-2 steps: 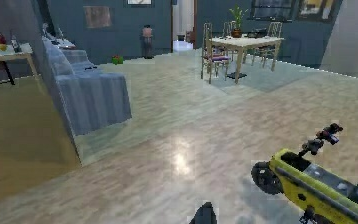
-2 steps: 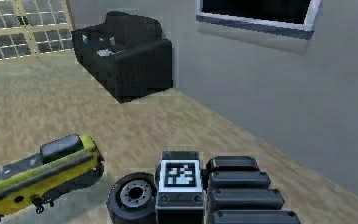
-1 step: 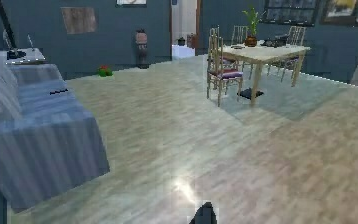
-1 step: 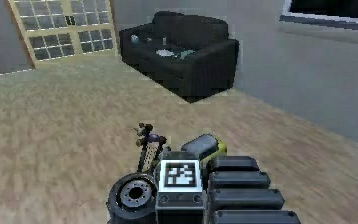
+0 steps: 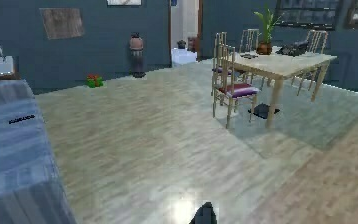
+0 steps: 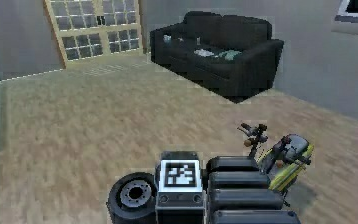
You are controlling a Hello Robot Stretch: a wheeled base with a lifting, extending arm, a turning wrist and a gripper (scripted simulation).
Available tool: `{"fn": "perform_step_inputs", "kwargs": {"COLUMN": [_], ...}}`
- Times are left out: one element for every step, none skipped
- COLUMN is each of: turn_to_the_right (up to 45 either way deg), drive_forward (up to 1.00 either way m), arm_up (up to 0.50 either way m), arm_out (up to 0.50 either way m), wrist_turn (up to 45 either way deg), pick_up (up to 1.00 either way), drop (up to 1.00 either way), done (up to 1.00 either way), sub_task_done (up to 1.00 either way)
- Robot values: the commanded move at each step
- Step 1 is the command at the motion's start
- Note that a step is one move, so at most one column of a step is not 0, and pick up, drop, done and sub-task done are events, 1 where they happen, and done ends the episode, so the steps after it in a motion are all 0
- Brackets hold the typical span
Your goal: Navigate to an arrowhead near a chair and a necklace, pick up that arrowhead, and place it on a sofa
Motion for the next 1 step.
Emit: {"fn": "perform_step_inputs", "kwargs": {"turn_to_the_right": [45.0], "drive_forward": [0.00], "arm_up": [0.00], "arm_out": [0.00], "wrist_turn": [0.0], "pick_up": [0.00], "drop": [0.00], "done": [0.00], "sub_task_done": [0.00]}}
